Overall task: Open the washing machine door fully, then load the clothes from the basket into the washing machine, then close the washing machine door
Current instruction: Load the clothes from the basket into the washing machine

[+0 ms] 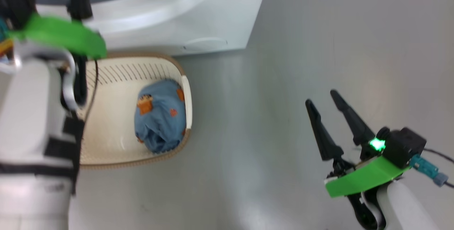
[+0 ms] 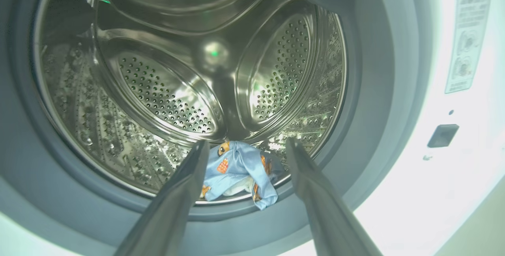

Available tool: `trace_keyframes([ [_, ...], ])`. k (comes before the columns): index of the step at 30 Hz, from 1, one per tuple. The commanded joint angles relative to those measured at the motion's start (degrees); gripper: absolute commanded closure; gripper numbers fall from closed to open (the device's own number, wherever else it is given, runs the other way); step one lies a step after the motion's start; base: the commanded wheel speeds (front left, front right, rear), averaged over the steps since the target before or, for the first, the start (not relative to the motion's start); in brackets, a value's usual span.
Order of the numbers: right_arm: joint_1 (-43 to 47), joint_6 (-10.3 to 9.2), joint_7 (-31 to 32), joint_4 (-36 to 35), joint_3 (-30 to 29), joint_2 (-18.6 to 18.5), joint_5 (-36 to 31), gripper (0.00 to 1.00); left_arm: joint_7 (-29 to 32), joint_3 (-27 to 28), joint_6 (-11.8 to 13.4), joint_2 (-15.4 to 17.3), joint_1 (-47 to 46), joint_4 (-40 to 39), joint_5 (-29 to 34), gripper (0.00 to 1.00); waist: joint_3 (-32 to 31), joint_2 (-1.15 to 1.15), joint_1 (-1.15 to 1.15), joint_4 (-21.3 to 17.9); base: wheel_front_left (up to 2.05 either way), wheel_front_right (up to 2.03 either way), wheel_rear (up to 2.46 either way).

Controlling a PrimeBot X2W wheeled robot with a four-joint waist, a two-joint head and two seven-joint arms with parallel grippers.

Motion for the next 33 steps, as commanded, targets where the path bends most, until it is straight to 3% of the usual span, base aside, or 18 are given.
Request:
trace_keyframes([
  [1, 2.90, 0.09, -0.27, -0.87, 1.11, 0.35, -0.68, 0.00, -0.29, 1.98, 0.83, 2.66, 5.11, -6.26, 1.36, 0.00, -5.82, 0.00, 0.00, 1.38, 0.00, 0.00, 0.00],
  [19, 9.97, 0.09, -0.27, -0.29, 0.98, 2.74, -3.36, 0.00, -0.30, 8.23, 4.95, 2.38, 43.60, -34.97, 2.59, 0.00, -21.01, 0.00, 0.00, 1.32, 0.00, 0.00, 0.00],
  [33, 13.97, 0.09, -0.27, -0.54, 0.91, 3.59, -4.27, 0.00, -0.30, 10.04, 6.48, -0.42, 64.37, -43.08, 3.80, 0.00, -26.54, 0.00, 0.00, 1.19, 0.00, 0.00, 0.00],
])
